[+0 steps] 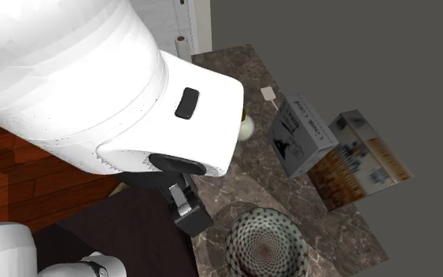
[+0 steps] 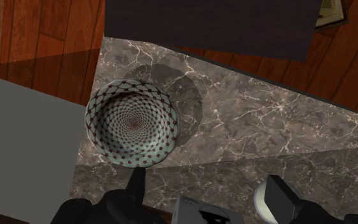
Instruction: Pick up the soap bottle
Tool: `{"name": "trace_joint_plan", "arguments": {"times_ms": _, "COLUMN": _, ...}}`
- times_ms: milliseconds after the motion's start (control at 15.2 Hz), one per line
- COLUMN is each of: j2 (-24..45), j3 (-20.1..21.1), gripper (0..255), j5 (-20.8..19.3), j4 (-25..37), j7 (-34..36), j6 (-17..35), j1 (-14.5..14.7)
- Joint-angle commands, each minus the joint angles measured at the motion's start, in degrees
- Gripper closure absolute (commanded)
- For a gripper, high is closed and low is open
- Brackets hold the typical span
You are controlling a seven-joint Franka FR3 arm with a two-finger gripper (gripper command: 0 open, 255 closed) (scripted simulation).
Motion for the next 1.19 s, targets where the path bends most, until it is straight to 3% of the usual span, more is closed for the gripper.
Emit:
{"name": "trace_joint_plan", "arguments": {"times_ms": 0, "j2": 0.0, "j3": 0.0, "gripper": 0, "j5": 0.0, "j4": 0.0, "j7": 0.0, "j6": 0.0, "j1": 0.0}}
{"name": "trace_joint_plan", "arguments": {"times_ms": 594, "j2": 15.66, "j3": 6.61, "gripper": 0, "j5": 2.33, "j4": 2.35, "j7": 7.59, "j6": 10.99, "j1": 1.68}}
{"name": "trace_joint_plan", "arguments": {"times_ms": 1122, "j2": 32.16, "j3": 11.77, "gripper": 0, "j5": 1.25, "j4": 9.35, "j7": 14.7, "j6": 18.28, "j1": 2.53}}
